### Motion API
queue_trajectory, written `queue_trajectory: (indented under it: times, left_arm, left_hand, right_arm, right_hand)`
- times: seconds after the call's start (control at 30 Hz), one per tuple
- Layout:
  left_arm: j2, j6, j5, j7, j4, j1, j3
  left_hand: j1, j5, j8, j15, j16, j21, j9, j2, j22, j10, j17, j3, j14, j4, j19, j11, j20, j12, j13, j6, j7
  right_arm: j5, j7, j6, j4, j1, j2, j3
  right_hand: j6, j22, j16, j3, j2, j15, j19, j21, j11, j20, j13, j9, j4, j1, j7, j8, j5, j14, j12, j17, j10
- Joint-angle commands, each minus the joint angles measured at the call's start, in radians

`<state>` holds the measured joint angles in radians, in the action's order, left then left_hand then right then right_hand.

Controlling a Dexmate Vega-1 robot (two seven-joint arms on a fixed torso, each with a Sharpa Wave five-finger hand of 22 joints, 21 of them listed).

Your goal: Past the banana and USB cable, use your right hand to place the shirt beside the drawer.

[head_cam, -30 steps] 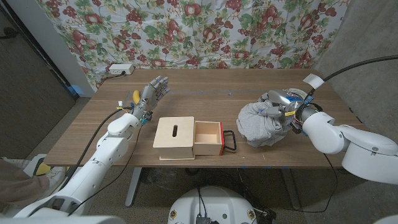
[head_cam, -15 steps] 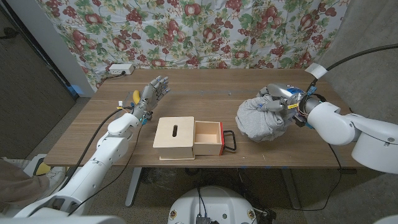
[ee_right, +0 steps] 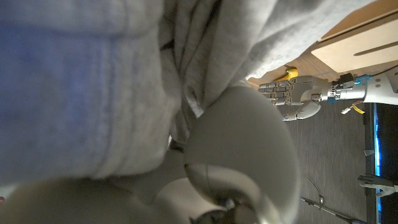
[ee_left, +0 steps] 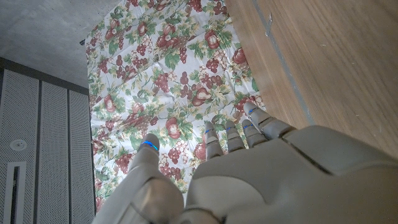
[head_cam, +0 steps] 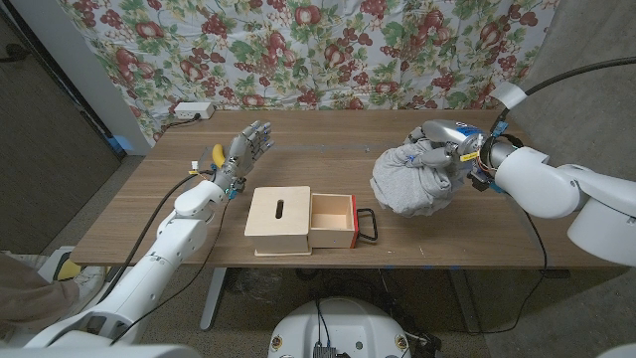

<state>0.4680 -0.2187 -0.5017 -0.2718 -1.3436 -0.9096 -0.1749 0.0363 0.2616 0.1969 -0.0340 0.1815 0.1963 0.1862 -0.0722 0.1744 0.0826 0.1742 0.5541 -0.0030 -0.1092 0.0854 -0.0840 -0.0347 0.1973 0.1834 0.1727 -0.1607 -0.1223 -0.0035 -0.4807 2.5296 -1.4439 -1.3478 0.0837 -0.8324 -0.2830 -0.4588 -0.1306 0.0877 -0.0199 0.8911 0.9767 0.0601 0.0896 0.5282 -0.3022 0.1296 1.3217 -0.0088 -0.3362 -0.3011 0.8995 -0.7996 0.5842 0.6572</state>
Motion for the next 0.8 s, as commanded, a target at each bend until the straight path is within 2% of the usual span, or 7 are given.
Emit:
queue_trajectory:
  times: [0.03, 0.2, 0.47, 0.8]
  left_arm:
    - [-0.007, 0.003, 0.003, 0.000, 0.000, 0.002, -0.006]
    - [-0.003, 0.009, 0.004, 0.007, -0.015, -0.007, -0.006]
    - [-0.006, 0.004, -0.002, 0.012, -0.027, -0.020, -0.003]
    - [0.002, 0.003, -0.004, 0.019, -0.045, -0.036, 0.000]
  left_hand:
    - [-0.003, -0.005, 0.000, -0.058, 0.004, 0.000, 0.003, 0.005, 0.004, -0.006, 0.005, -0.001, -0.006, 0.002, -0.006, -0.002, -0.044, 0.001, 0.004, 0.007, 0.001]
    - [-0.003, -0.005, 0.000, -0.058, 0.004, 0.000, 0.003, 0.005, 0.004, -0.006, 0.005, -0.001, -0.006, 0.002, -0.006, -0.002, -0.044, 0.002, 0.004, 0.007, 0.001]
    - [-0.004, -0.006, 0.000, -0.058, 0.004, 0.000, 0.003, 0.005, 0.004, -0.006, 0.005, -0.002, -0.006, 0.002, -0.006, -0.002, -0.045, 0.002, 0.004, 0.006, 0.002]
    - [-0.004, -0.006, 0.000, -0.058, 0.004, 0.000, 0.003, 0.006, 0.004, -0.006, 0.005, -0.003, -0.007, 0.002, -0.007, -0.002, -0.044, 0.002, 0.004, 0.008, 0.002]
  right_arm:
    - [-0.034, 0.080, 0.071, 0.013, 0.020, 0.064, 0.056]
    - [-0.054, 0.107, 0.105, 0.021, 0.009, 0.100, 0.085]
    - [-0.075, 0.140, 0.152, 0.027, 0.018, 0.144, 0.095]
    - [-0.057, 0.153, 0.224, 0.020, 0.067, 0.187, 0.062]
  right_hand:
    - [-0.009, 0.002, 0.001, 0.005, 0.033, -0.216, -0.041, 0.008, -0.001, 0.116, 0.004, -0.001, 0.002, 0.024, -0.002, 0.004, -0.009, 0.128, -0.008, 0.002, 0.009]
    - [-0.009, 0.003, 0.002, 0.005, 0.032, -0.216, -0.045, 0.014, 0.002, 0.116, 0.005, -0.003, 0.002, 0.021, -0.005, 0.005, -0.009, 0.129, -0.009, 0.004, 0.009]
    - [-0.012, 0.005, 0.004, 0.005, 0.031, -0.216, -0.051, 0.022, 0.001, 0.116, 0.007, -0.004, 0.003, 0.019, -0.005, 0.007, -0.010, 0.131, -0.009, 0.006, 0.009]
    - [-0.015, 0.007, 0.004, 0.005, 0.030, -0.216, -0.055, 0.034, 0.004, 0.117, 0.005, -0.006, 0.005, 0.020, -0.005, 0.008, -0.011, 0.133, -0.008, 0.010, 0.010]
